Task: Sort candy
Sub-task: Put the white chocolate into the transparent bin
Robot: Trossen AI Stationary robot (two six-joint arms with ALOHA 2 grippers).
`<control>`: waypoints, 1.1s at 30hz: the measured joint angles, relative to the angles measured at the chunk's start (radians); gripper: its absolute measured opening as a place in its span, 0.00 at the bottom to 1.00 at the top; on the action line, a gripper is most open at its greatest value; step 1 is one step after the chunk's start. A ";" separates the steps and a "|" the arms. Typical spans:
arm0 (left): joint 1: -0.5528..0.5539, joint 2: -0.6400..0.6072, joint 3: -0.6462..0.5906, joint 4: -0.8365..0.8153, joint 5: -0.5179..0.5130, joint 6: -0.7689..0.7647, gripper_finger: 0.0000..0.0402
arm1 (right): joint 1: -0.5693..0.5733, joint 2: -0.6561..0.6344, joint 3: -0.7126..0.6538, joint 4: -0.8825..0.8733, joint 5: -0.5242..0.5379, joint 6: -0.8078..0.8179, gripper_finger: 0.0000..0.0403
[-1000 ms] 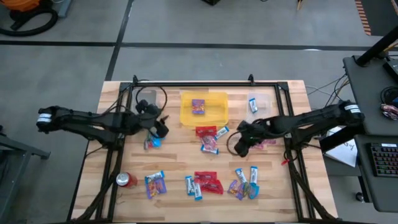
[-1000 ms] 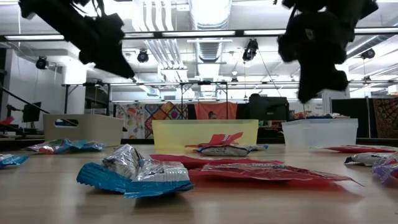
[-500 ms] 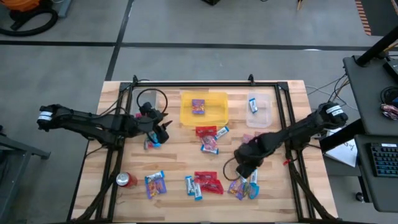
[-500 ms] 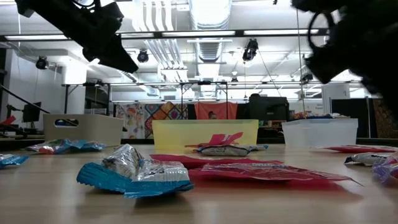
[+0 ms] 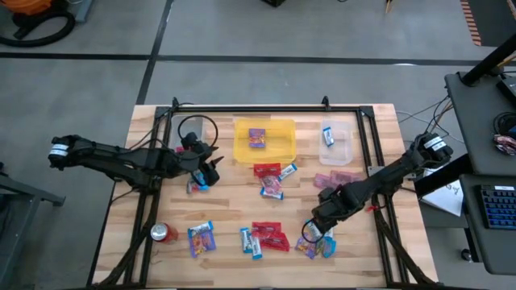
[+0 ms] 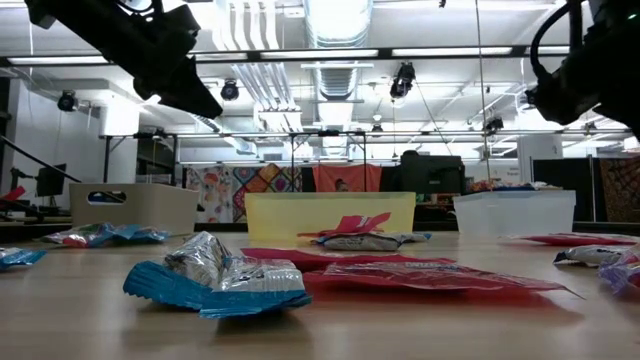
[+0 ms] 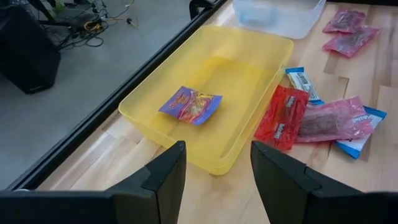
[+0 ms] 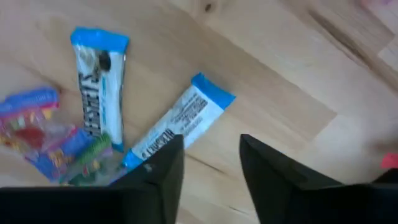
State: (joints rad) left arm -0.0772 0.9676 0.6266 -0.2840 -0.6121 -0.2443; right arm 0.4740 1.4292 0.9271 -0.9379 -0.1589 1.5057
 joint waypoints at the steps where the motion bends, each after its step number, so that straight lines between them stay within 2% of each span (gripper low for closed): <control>1: 0.000 0.000 0.000 0.000 -0.005 0.000 0.41 | 0.002 0.000 0.000 0.000 0.013 0.022 0.43; 6: 0.001 0.000 0.000 0.000 -0.008 0.000 0.41 | 0.016 0.000 0.000 0.010 0.053 0.125 0.56; 11: 0.000 0.000 0.000 0.000 -0.009 0.000 0.41 | 0.040 0.011 -0.001 0.026 0.057 0.214 0.62; 17: 0.000 0.000 -0.001 0.000 -0.009 0.000 0.41 | 0.066 0.052 -0.001 0.062 0.062 0.262 0.61; 33: 0.000 0.002 -0.001 -0.001 -0.018 0.000 0.41 | 0.074 0.209 0.002 0.139 0.070 0.274 0.52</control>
State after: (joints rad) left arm -0.0769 0.9691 0.6258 -0.2851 -0.6300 -0.2443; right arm 0.5476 1.6382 0.9295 -0.7990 -0.0886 1.7794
